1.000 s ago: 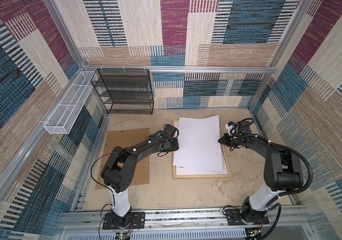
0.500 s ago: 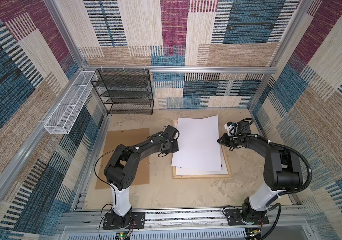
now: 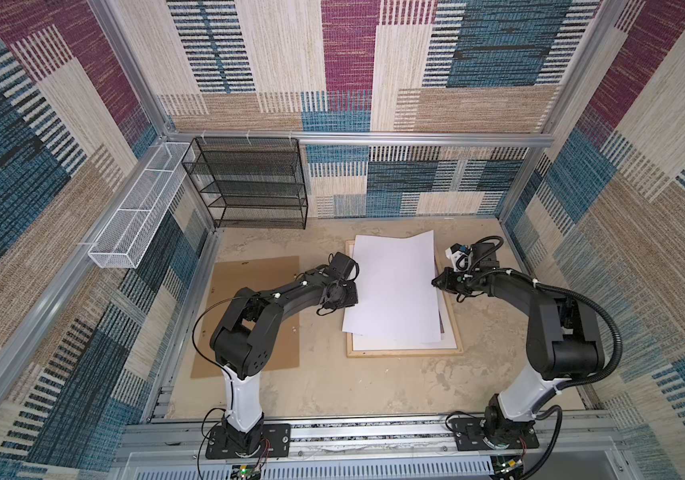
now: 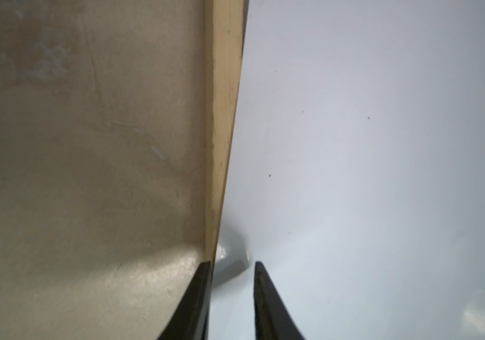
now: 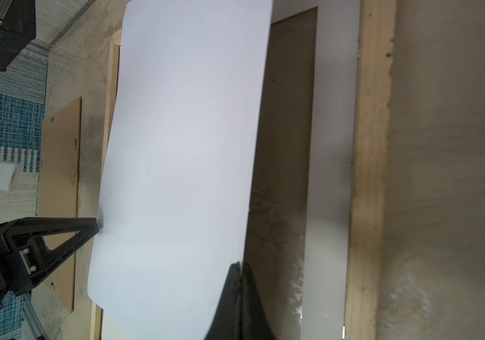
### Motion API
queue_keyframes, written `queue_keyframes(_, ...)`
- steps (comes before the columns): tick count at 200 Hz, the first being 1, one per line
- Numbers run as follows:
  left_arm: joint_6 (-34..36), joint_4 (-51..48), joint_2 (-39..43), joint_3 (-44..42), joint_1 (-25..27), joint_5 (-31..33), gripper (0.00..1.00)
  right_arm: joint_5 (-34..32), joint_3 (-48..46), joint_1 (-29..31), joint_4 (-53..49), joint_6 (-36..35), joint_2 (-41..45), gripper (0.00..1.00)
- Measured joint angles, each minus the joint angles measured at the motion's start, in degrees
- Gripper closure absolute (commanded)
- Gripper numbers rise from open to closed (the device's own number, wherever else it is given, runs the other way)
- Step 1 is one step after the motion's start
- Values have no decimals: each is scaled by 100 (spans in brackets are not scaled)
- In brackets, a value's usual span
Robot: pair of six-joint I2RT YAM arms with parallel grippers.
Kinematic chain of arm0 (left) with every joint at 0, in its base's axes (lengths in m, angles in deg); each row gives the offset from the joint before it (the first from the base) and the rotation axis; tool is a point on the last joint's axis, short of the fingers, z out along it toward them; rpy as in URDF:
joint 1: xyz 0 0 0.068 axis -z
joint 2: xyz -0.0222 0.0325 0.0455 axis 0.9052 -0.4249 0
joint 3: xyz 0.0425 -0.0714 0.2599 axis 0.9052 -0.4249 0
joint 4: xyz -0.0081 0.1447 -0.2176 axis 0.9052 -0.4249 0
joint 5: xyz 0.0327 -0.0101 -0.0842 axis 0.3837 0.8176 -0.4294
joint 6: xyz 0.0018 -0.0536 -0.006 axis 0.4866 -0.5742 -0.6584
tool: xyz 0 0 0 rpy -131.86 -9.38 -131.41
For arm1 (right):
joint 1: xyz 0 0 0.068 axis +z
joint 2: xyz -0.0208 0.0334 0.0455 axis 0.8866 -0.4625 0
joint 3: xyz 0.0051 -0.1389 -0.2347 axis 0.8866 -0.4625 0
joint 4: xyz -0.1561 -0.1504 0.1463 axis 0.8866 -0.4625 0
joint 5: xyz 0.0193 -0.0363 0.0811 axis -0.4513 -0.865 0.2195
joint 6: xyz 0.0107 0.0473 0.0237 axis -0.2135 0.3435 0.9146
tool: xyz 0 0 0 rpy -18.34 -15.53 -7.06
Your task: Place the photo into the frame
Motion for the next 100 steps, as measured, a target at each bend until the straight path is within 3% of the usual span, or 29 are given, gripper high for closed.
queue_keyframes(100, 0, 7, 4, -33, 0, 0, 74, -376, 74, 208, -9, -90, -103, 100)
